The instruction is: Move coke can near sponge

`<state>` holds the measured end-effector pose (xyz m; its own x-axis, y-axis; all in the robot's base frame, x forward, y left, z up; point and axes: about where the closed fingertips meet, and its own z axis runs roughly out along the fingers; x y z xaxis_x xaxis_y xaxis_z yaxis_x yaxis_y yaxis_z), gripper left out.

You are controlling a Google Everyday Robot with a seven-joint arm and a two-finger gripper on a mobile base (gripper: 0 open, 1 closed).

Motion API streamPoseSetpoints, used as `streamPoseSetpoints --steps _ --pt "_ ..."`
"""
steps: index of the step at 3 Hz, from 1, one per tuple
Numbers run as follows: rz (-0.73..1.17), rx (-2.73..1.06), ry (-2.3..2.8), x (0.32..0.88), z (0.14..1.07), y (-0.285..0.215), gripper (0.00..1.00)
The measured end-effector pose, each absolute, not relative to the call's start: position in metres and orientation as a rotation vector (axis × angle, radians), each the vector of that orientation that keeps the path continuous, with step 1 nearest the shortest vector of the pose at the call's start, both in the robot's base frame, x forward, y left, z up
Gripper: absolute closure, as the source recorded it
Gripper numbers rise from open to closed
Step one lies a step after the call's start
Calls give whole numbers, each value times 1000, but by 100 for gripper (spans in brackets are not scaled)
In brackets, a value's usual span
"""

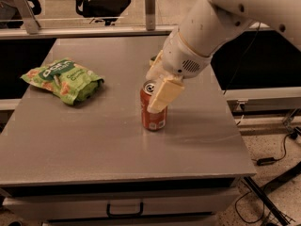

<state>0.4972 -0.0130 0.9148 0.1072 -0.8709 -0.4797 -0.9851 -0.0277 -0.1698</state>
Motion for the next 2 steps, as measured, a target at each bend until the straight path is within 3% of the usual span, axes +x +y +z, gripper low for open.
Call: streamPoseSetpoints --steps 2 --pt "315 -1947 1795 506 923 -8 85"
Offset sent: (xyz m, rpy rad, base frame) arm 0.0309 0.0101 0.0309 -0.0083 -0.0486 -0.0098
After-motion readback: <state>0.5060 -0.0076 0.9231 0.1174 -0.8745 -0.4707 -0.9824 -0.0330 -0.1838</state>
